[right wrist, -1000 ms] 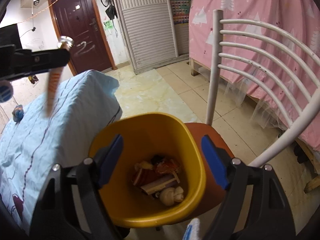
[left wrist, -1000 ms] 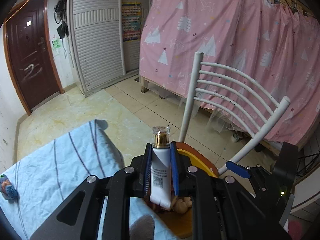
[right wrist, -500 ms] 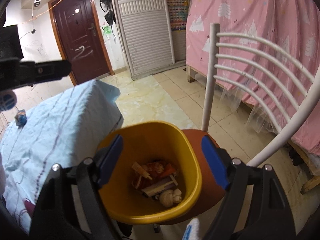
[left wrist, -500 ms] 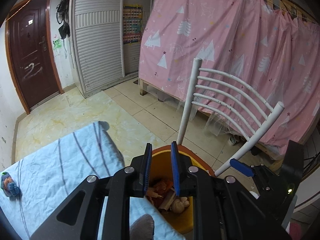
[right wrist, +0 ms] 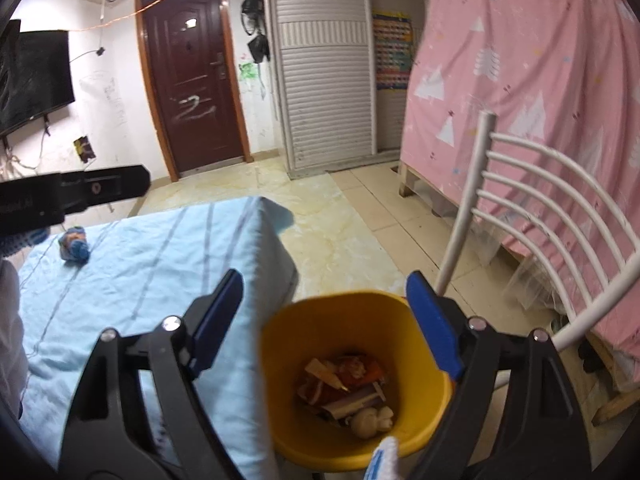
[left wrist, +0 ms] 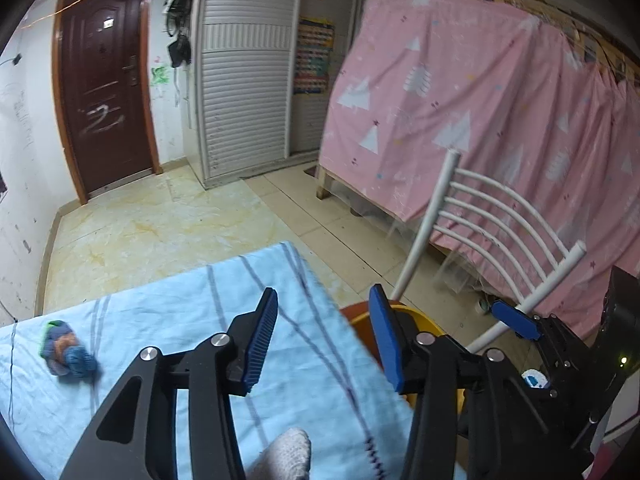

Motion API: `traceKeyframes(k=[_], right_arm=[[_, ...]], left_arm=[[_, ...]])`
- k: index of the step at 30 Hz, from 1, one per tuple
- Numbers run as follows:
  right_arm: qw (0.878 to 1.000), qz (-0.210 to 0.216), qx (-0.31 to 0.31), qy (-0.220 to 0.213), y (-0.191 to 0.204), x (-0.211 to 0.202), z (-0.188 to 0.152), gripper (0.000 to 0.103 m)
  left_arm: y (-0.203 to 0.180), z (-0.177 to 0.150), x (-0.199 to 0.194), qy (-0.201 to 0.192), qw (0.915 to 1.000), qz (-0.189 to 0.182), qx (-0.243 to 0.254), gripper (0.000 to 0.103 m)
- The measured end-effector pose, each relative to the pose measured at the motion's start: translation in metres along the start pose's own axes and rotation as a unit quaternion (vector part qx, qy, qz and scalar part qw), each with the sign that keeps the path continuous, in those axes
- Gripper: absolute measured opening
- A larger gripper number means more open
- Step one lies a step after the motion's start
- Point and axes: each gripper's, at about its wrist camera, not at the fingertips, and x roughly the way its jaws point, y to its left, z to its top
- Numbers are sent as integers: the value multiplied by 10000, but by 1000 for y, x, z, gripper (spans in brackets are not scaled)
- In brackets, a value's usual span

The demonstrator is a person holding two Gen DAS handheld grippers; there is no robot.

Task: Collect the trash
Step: 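Move both open tools back over the knitted toy on the sheet, then grasp the green-and-blue knitted hat with the left tool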

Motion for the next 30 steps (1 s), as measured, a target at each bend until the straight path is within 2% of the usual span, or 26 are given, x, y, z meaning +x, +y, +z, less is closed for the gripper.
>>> traceKeyframes(k=[10, 19, 22, 25, 30], right_arm=[[9985, 241, -496, -6, 76, 6, 18, 80], [9934, 561, -998, 108, 150, 20, 23, 82], [9908, 694, -1149, 167, 172, 26, 25, 82], [9881, 829, -1278, 225, 193, 32, 27, 82], [9837, 1016, -1452, 322, 217, 42, 30, 82]], left_arm=[[72, -5, -25, -144, 9987, 304, -374, 42], [148, -18, -43, -174, 9942, 698, -801, 43], [174, -24, -45, -115, 9909, 914, -983, 44], [205, -29, -42, 106, 9838, 1227, -1304, 44], [240, -41, -31, 399, 9741, 1517, -1631, 45]])
